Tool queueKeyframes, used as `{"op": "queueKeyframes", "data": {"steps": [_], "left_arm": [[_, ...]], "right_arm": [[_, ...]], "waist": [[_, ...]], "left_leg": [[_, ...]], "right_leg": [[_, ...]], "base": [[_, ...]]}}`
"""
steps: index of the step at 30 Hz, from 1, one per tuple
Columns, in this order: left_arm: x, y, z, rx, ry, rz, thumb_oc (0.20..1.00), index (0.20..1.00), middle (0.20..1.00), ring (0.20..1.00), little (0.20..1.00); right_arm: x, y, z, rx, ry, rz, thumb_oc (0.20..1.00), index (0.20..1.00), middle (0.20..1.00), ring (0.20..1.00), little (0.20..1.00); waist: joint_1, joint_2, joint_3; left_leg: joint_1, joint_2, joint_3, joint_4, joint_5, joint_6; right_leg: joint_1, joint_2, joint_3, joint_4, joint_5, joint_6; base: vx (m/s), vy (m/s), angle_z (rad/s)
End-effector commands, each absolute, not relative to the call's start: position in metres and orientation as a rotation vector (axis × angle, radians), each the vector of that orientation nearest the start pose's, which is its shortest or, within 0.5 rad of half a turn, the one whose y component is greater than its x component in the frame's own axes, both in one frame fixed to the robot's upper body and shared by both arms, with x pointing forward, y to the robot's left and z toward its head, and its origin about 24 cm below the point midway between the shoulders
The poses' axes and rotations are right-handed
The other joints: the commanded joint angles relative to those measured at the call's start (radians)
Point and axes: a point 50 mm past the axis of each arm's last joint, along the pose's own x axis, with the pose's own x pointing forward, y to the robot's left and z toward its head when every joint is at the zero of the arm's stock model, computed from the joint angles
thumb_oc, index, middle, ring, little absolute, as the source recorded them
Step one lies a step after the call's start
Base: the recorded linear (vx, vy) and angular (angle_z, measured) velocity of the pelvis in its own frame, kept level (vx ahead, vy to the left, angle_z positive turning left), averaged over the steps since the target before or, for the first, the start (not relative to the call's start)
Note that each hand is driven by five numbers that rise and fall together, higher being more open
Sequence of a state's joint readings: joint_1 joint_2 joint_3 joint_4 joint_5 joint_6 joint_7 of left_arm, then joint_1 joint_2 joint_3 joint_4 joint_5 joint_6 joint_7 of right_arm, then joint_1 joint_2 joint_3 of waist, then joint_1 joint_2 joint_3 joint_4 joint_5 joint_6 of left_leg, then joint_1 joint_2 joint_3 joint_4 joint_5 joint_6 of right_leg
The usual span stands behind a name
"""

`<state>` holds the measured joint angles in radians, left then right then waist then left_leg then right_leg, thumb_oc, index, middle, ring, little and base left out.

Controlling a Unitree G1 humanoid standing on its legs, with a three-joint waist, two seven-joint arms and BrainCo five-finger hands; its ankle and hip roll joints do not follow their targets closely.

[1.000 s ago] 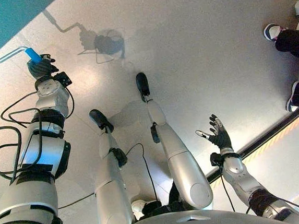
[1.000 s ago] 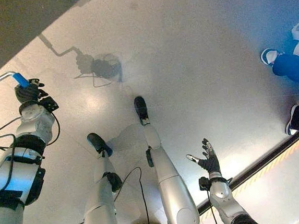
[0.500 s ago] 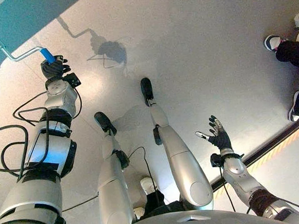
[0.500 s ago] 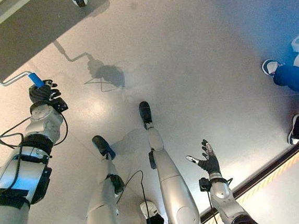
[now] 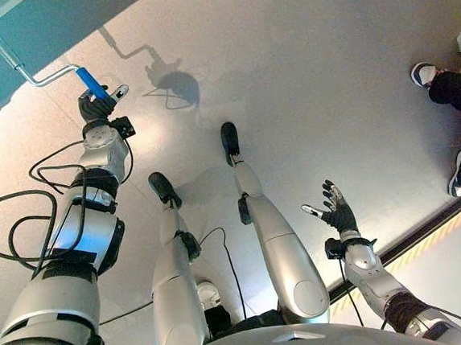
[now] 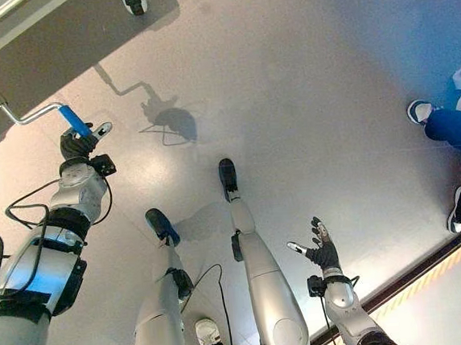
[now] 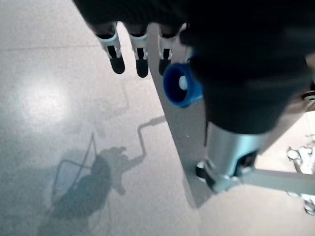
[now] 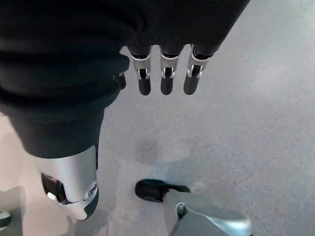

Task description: Raise the hospital bed

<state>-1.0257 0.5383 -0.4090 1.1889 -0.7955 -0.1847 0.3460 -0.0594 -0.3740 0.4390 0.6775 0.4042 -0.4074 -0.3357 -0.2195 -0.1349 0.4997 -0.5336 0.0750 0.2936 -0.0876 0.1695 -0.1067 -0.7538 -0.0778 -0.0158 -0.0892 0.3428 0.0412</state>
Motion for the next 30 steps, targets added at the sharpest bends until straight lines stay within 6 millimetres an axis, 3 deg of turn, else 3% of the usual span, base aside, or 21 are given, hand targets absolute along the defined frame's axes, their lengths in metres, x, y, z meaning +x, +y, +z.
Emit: {"op": "queueKeyframes", "data": {"steps": [1, 8, 15, 19, 20, 24, 25, 26, 30], "left_arm": [[0.411, 0.233, 0.238, -0.036, -0.344, 0.363, 1.0, 1.0, 1.0, 1.0, 1.0], [0.411, 0.234, 0.224, -0.036, -0.31, 0.363, 1.0, 1.0, 1.0, 1.0, 1.0], [0.408, 0.238, 0.192, 0.001, -0.219, 0.369, 1.0, 1.0, 1.0, 1.0, 1.0], [0.402, 0.239, 0.161, 0.027, -0.138, 0.367, 1.0, 1.0, 1.0, 1.0, 1.0], [0.401, 0.239, 0.154, 0.044, -0.122, 0.368, 1.0, 1.0, 1.0, 1.0, 1.0], [0.388, 0.235, 0.105, 0.071, 0.006, 0.362, 1.0, 1.0, 1.0, 1.0, 1.0], [0.387, 0.235, 0.105, 0.071, 0.007, 0.362, 1.0, 1.0, 1.0, 1.0, 1.0], [0.377, 0.229, 0.075, 0.111, 0.09, 0.335, 1.0, 1.0, 1.0, 1.0, 1.0], [0.344, 0.207, 0.009, 0.16, 0.267, 0.248, 1.0, 1.0, 1.0, 1.0, 1.0]], "right_arm": [[0.213, -0.227, -0.057, -0.197, 0.301, -0.192, 1.0, 1.0, 1.0, 1.0, 1.0], [0.213, -0.227, -0.06, -0.207, 0.318, -0.195, 1.0, 1.0, 1.0, 1.0, 1.0], [0.211, -0.226, -0.07, -0.217, 0.374, -0.197, 1.0, 1.0, 1.0, 1.0, 1.0], [0.208, -0.226, -0.079, -0.233, 0.426, -0.204, 1.0, 1.0, 1.0, 1.0, 1.0], [0.208, -0.227, -0.081, -0.241, 0.439, -0.206, 1.0, 1.0, 1.0, 1.0, 1.0], [0.205, -0.229, -0.089, -0.257, 0.497, -0.221, 1.0, 1.0, 1.0, 1.0, 1.0], [0.205, -0.229, -0.089, -0.257, 0.497, -0.221, 1.0, 1.0, 1.0, 1.0, 1.0], [0.205, -0.229, -0.093, -0.267, 0.528, -0.232, 1.0, 1.0, 1.0, 1.0, 1.0], [0.2, -0.232, -0.104, -0.304, 0.62, -0.238, 1.0, 1.0, 1.0, 1.0, 1.0]], "waist": [[-0.018, 0.097, 0.019], [-0.007, 0.091, 0.01], [0.011, 0.086, -0.011], [0.022, 0.083, -0.029], [0.022, 0.078, -0.029], [0.04, 0.083, -0.055], [0.04, 0.083, -0.054], [0.052, 0.086, -0.068], [0.081, 0.103, -0.101]], "left_leg": [[0.01, 0.016, -0.049, 0.0, -0.039, 0.006], [0.027, 0.009, -0.062, 0.0, -0.038, 0.009], [0.071, -0.003, -0.08, 0.0, -0.045, 0.019], [0.102, -0.008, -0.084, 0.0, -0.049, 0.023], [0.1, -0.012, -0.077, 0.0, -0.023, 0.03], [0.142, -0.022, -0.088, 0.0, -0.033, 0.035], [0.143, -0.022, -0.089, 0.0, -0.033, 0.035], [0.166, -0.027, -0.095, 0.0, -0.04, 0.039], [0.221, -0.037, -0.103, 0.0, -0.054, 0.045]], "right_leg": [[0.058, 0.022, -0.052, 0.059, -0.133, 0.105], [0.085, 0.013, -0.062, 0.056, -0.133, 0.105], [0.137, 0.003, -0.071, 0.059, -0.138, 0.105], [0.176, -0.003, -0.075, 0.058, -0.142, 0.105], [0.173, -0.009, -0.081, 0.062, -0.121, 0.096], [0.223, -0.018, -0.089, 0.06, -0.128, 0.097], [0.224, -0.018, -0.089, 0.06, -0.128, 0.097], [0.255, -0.022, -0.093, 0.059, -0.132, 0.098], [0.318, -0.03, -0.101, 0.06, -0.145, 0.098]], "base": [[-0.02, 0.027, 0.03], [-0.02, 0.023, 0.1], [-0.01, 0.034, 0.06], [-0.02, 0.019, 0.0], [-0.07, 0.008, 0.07], [0.0, 0.033, 0.09], [0.04, 0.044, 0.05], [0.05, 0.038, 0.03], [0.07, 0.07, 0.03]]}}
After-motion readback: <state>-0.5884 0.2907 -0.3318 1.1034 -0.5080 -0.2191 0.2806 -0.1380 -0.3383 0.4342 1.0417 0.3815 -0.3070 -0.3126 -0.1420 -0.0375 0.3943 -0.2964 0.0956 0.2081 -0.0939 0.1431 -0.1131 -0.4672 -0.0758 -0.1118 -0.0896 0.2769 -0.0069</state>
